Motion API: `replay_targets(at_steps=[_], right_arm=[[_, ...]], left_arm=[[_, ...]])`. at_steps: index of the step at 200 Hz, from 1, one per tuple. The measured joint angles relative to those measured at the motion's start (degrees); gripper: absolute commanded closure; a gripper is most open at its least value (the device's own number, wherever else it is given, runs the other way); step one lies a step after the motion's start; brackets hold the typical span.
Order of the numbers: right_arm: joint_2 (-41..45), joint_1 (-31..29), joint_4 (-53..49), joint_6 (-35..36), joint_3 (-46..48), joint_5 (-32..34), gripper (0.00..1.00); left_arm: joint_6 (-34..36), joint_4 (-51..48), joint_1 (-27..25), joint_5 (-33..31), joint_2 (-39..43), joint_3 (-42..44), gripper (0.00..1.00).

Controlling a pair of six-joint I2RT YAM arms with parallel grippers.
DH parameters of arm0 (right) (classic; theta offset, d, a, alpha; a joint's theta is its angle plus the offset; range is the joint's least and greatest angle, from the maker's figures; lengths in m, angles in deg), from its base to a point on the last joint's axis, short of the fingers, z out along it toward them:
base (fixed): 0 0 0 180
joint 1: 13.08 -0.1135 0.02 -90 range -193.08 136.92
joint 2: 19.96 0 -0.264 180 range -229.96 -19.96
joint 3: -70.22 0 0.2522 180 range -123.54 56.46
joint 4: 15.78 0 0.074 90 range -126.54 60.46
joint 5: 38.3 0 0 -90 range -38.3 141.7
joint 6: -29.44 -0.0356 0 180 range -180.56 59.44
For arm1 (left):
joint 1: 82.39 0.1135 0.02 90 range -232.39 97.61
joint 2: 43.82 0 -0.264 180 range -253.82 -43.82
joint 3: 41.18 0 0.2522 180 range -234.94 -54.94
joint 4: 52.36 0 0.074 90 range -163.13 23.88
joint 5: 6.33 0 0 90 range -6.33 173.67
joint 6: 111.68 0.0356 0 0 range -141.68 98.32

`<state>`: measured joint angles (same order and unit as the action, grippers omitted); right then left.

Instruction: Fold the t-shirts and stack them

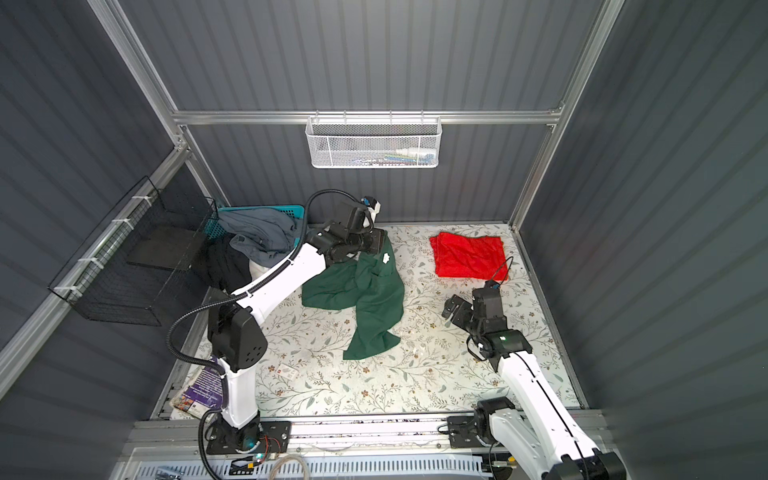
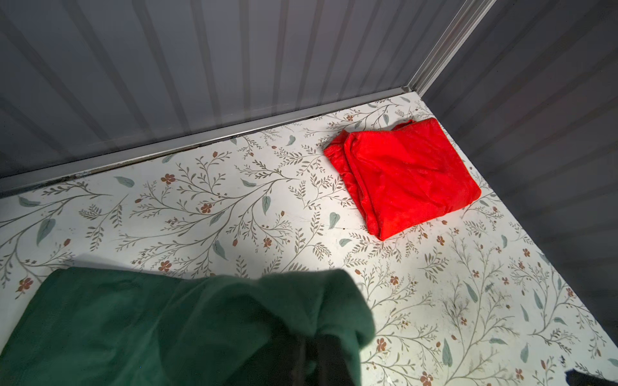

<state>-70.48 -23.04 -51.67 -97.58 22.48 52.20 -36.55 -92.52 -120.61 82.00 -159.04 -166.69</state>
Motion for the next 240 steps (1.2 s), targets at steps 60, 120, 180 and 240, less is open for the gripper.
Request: replay_targets(at_steps=[60,120,180,240], right_arm=[[-5.3,-13.9,-3.2,1.8,-0.3,1.9,0.01],[-17.6,-26.5,0.7,5.1,-6.1,1.0,0.06],[-34.4,-33.3,4.9,8.1,-15.0,-5.0,0.3],[-42.9,-35.2,4.3,9.6,-18.9,-9.3,0.63]], left_arm=[[0.7,-3.2,0.0,-5.7,-4.8,-9.6,0.0],[-1.4,-3.7,5.4,-14.5,12.8,9.5,0.0],[-5.4,-4.1,11.2,-22.0,31.4,30.5,0.0],[-7.4,-4.9,11.0,-22.9,33.4,37.6,0.0]])
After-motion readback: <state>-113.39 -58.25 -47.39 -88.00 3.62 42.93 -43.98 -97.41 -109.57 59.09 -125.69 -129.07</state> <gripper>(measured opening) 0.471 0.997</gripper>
